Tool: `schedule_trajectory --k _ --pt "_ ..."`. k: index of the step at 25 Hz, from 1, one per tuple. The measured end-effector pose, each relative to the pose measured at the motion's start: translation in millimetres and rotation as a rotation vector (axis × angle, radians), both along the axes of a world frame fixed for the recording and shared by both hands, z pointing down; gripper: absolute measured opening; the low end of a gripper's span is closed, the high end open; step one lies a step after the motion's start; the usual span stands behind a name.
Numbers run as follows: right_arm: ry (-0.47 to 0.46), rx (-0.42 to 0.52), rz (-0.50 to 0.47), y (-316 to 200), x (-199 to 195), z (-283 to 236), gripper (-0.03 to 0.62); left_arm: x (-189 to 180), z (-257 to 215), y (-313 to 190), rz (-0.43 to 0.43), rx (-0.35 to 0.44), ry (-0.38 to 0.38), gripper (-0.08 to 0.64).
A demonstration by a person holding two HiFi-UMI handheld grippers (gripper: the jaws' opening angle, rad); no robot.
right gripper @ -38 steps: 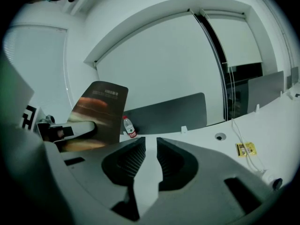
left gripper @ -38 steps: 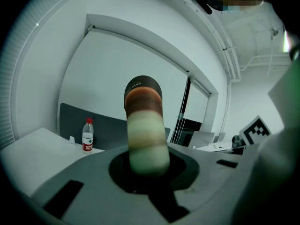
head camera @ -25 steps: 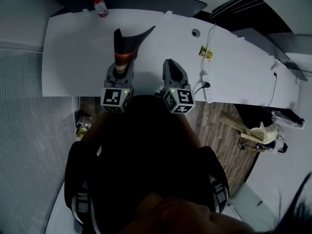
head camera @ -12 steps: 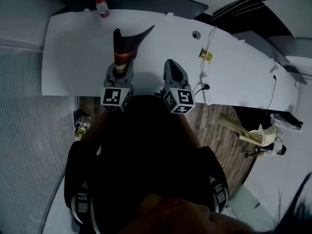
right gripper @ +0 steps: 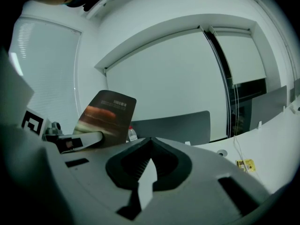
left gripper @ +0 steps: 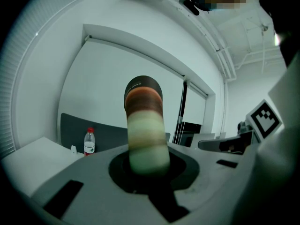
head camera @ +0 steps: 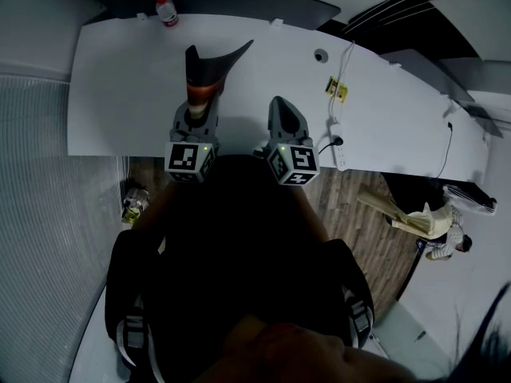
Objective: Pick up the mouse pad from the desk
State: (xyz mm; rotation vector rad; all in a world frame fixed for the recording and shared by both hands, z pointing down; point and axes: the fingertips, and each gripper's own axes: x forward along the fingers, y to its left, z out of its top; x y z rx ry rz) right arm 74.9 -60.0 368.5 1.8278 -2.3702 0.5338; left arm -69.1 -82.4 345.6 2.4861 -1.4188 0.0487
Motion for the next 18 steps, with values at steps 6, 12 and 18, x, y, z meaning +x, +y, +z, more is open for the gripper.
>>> schedule_trajectory --k 6,12,18 --pt "0.003 0.001 -0.004 3.3 0.2 0.8 0.0 0.6 2.5 2.8 0.0 0.0 0.0 0.029" --pt "0.005 -0.006 -0.007 3.6 1.1 2.1 0.0 1.3 2.4 3.3 -0.003 -0.01 0.0 0.029" --pt "0.005 -0.011 -0.009 2.8 1.2 3.4 0.0 1.1 4.1 2.6 -0.003 -0.01 -0.001 0.029"
